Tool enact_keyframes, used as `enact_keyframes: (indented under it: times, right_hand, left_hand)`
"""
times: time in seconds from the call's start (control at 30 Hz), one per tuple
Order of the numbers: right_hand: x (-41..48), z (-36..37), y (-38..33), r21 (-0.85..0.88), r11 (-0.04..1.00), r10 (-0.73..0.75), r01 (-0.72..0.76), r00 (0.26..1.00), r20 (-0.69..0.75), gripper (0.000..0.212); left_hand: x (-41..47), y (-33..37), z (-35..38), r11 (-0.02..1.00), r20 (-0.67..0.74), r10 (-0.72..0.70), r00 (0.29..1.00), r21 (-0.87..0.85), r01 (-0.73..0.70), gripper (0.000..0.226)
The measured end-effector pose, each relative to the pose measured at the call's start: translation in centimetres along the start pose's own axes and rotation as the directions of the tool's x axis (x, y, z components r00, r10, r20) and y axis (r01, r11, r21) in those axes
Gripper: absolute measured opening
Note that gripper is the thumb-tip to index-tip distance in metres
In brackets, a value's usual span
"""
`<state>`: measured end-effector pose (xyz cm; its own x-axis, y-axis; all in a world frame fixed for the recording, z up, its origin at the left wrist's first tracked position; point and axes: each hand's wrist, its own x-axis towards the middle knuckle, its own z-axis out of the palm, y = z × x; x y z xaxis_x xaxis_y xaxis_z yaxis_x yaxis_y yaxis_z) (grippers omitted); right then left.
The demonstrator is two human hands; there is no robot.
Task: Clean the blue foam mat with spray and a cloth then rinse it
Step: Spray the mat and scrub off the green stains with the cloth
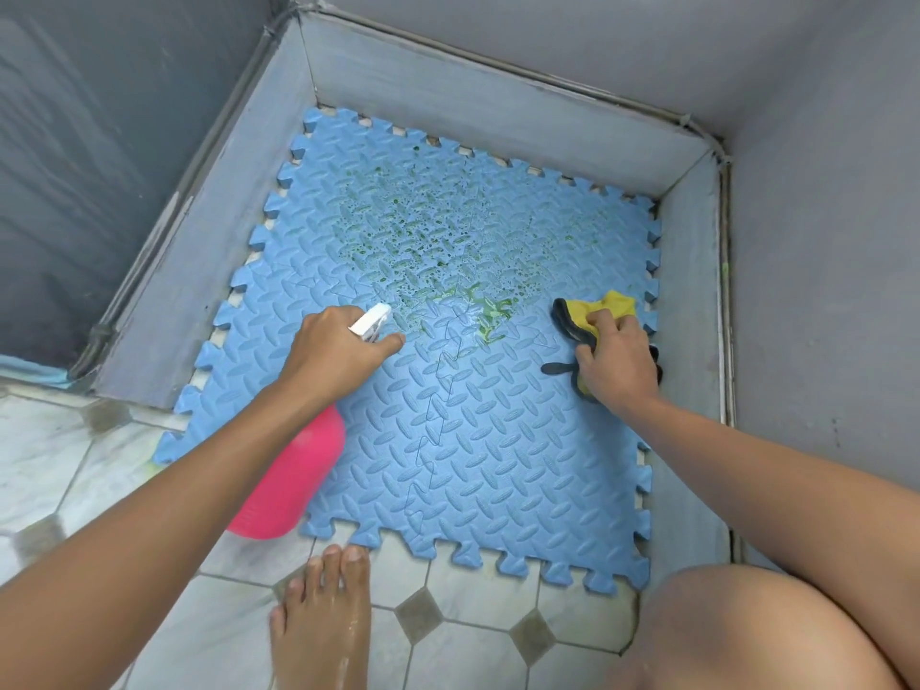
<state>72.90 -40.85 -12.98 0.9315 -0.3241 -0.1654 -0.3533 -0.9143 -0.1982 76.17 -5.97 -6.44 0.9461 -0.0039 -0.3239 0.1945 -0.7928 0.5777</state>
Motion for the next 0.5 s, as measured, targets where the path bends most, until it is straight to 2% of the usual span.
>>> enact_keyframes:
  times: [0.27,0.37,0.5]
  right_hand:
    - [-0.03,-0.07,-0.09,-0.006,1.000,-0.001,0.001,1.000,0.006,0.043]
    - [0.02,-0.05,-0.11,-0.009,1.000,0.001,-0.001,1.000,0.008,0.044]
    - [0.03,-0.02,-0.19,-0.002,1.000,0.006,-0.006,1.000,0.007,0.044]
  left_hand:
    - [-0.17,-0.67,0.23,0.994,-0.070,-0.059,0.996,0.083,0.065,0.040]
    - [-0.07,-0.60,0.01,0.997,-0.047,-0.071,0.996,0.038,0.073,0.042]
    - [-0.20,-0.59,-0.16,0.995,-0.040,-0.072,0.997,0.067,0.075,0.047]
